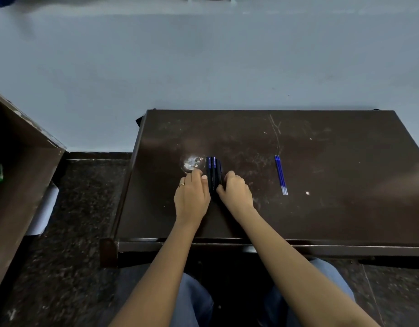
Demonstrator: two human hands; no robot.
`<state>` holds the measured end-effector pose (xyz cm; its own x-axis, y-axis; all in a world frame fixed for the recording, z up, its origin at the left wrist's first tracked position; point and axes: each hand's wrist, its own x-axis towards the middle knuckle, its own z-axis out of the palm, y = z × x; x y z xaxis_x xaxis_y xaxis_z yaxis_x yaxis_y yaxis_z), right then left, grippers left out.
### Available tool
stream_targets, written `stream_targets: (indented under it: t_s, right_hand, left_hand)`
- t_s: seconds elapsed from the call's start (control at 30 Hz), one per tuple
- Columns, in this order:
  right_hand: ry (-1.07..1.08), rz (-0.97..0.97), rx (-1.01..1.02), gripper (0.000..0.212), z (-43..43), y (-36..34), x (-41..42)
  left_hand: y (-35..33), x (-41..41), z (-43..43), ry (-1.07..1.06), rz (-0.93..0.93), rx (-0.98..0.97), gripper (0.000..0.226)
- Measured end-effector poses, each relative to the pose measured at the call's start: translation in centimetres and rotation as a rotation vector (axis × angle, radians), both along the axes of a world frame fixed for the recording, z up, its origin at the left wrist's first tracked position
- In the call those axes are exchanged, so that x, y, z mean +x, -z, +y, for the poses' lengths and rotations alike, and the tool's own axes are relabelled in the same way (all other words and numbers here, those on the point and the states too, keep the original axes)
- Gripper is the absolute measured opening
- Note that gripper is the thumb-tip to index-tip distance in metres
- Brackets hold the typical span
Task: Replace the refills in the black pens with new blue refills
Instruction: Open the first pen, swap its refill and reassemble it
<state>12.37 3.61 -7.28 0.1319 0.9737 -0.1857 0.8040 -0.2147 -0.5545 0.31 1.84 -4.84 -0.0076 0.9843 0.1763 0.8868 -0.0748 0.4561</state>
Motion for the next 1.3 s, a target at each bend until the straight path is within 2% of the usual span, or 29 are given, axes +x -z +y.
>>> stream_targets:
  t_s: [0.23,0.33,0.4,0.5,0.57,0.73,0.8,0.87,0.93,1.03,1.13,1.3]
  right_hand:
    - [-0.014,-0.101,-0.048,0.020,-0.7,0.1,0.9]
    - [0.013,-0.100,-0.035,0.014,-0.7,0.5,1.2]
    - [0.068,-0.009,-0.024,0.012,-0.7,0.8,1.8]
    - [0.145,0.245,0.065,0.011,-0.9,0.8,2.6]
    - [0.102,0.382,0.139,0.010,-1.0,0.6,2.7]
    - [-0.061,0.563,0.212,0.013,-1.2,0.5,2.5]
    - [-0.090,0.640,0.182,0.014,-1.0,0.4,2.8]
    - [-0.014,0.779,0.174,0.013,-0.9,0.4,3.4]
    - [0.129,0.911,0.177,0.012,-0.6,0.3,3.9]
    - [0.184,0.990,0.149,0.022,0.3,-0.2,4.3]
    - [0.156,1.040,0.131,0.024,1.1,-0.8,4.4]
    - [0.174,1.091,0.108,0.021,1.3,-1.1,4.5]
  left_hand:
    - [0.7,1.8,-0.5,-0.006,-0.025,0.014,0.025]
    - [0.6,2.4,-0.1,-0.032,-0.065,0.030,0.023]
    - [0.6,2.8,0.3,-0.045,-0.085,0.025,0.022]
    - [0.8,3.3,0.8,-0.074,-0.087,0.002,0.025]
    - [0.9,3.6,1.2,-0.097,-0.220,-0.058,0.029]
    - [0.8,4.7,2.7,-0.234,-0.809,-0.338,0.019]
    - [0.7,4.9,3.1,-0.281,-0.908,-0.353,0.017]
    - [0.6,4.9,3.3,-0.260,-0.889,-0.329,0.019]
    - [0.5,4.6,3.2,-0.178,-0.785,-0.277,0.019]
    - [0.5,4.4,2.6,0.003,-0.612,-0.249,0.018]
    - [1.0,4.9,1.6,0.096,-0.603,-0.270,0.014]
    - [1.7,5.4,1.5,0.100,-0.622,-0.213,0.010]
